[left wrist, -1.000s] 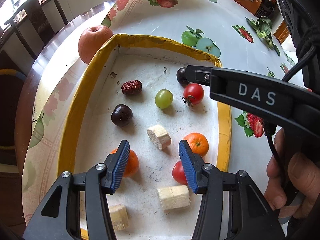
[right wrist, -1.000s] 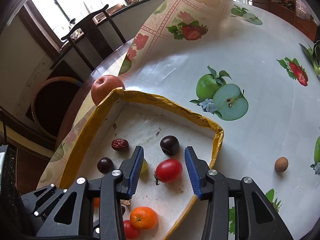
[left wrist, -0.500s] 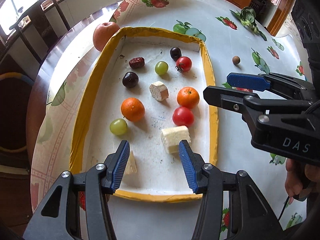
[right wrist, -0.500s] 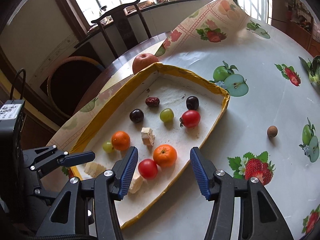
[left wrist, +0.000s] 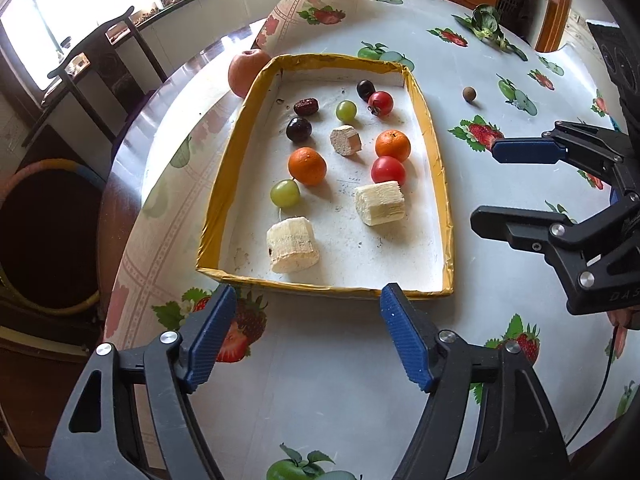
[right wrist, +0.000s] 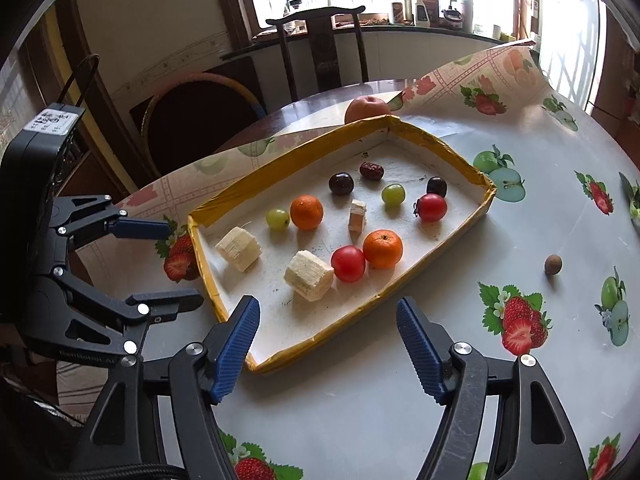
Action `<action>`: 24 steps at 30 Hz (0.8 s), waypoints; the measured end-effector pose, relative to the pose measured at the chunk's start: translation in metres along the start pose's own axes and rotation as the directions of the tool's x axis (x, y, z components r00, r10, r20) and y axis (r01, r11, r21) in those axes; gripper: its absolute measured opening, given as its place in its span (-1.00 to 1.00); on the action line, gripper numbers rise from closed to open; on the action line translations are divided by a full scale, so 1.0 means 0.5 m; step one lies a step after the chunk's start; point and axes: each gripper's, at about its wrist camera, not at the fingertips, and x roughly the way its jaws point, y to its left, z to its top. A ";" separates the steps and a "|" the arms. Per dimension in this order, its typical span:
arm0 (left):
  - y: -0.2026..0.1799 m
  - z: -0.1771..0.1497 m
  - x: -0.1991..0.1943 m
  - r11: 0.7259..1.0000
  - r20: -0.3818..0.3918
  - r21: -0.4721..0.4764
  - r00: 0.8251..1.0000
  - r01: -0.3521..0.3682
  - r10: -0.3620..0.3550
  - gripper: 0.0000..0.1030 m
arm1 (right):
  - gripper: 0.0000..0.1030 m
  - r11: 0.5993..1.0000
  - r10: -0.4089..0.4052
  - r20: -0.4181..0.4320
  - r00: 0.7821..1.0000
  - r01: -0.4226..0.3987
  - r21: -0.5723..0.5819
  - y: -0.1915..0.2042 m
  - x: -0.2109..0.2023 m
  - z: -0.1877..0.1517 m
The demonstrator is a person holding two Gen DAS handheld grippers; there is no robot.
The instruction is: Organize fruits
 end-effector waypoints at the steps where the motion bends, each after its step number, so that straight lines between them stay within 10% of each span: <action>1: 0.001 -0.004 -0.004 1.000 0.006 0.001 1.000 -0.005 0.005 0.58 | 0.47 1.000 0.007 -0.003 1.000 -0.007 -0.004 0.002 -0.002 -0.003; 24: 0.010 -0.021 -0.040 0.999 0.043 -0.023 0.998 -0.038 0.038 0.58 | 0.70 0.994 -0.026 0.018 1.000 0.027 -0.102 0.052 -0.058 -0.049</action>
